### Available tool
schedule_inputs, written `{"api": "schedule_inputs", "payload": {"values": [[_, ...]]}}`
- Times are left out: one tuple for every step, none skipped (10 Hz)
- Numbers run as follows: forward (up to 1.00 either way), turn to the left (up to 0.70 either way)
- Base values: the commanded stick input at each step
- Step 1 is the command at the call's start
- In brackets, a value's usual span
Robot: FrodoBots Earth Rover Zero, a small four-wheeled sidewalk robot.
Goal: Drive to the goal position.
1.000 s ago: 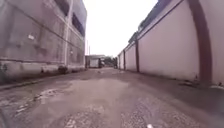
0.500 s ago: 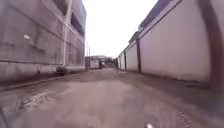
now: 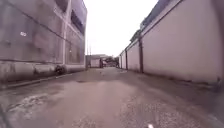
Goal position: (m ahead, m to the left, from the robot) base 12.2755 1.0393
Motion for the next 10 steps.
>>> {"api": "schedule_inputs", "payload": {"values": [[0.70,0.00],[0.70,0.00],[0.70,0.00],[0.70,0.00],[0.70,0.00],[0.70,0.00],[0.70,0.00],[0.70,0.00],[0.70,0.00],[0.70,0.00]]}}
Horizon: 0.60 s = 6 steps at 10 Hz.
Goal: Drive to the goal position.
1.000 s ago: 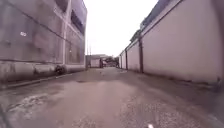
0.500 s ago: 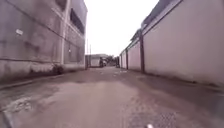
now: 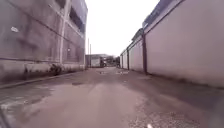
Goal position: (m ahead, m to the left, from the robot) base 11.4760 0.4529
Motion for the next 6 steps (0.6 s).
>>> {"api": "schedule_inputs", "payload": {"values": [[0.70,0.00],[0.70,0.00],[0.70,0.00],[0.70,0.00],[0.70,0.00],[0.70,0.00]]}}
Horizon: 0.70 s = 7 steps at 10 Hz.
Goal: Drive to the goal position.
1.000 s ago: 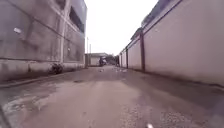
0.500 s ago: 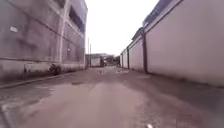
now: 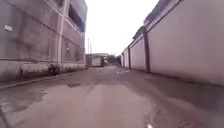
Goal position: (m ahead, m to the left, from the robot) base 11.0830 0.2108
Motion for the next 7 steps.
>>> {"api": "schedule_inputs", "payload": {"values": [[0.70,0.00],[0.70,0.00],[0.70,0.00],[0.70,0.00],[0.70,0.00],[0.70,0.00],[0.70,0.00]]}}
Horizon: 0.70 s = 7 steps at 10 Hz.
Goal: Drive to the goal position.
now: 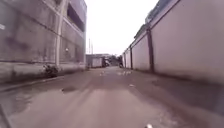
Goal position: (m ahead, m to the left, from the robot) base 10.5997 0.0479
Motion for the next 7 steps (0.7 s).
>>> {"api": "schedule_inputs", "payload": {"values": [[0.70,0.00],[0.70,0.00],[0.70,0.00],[0.70,0.00],[0.70,0.00],[0.70,0.00],[0.70,0.00]]}}
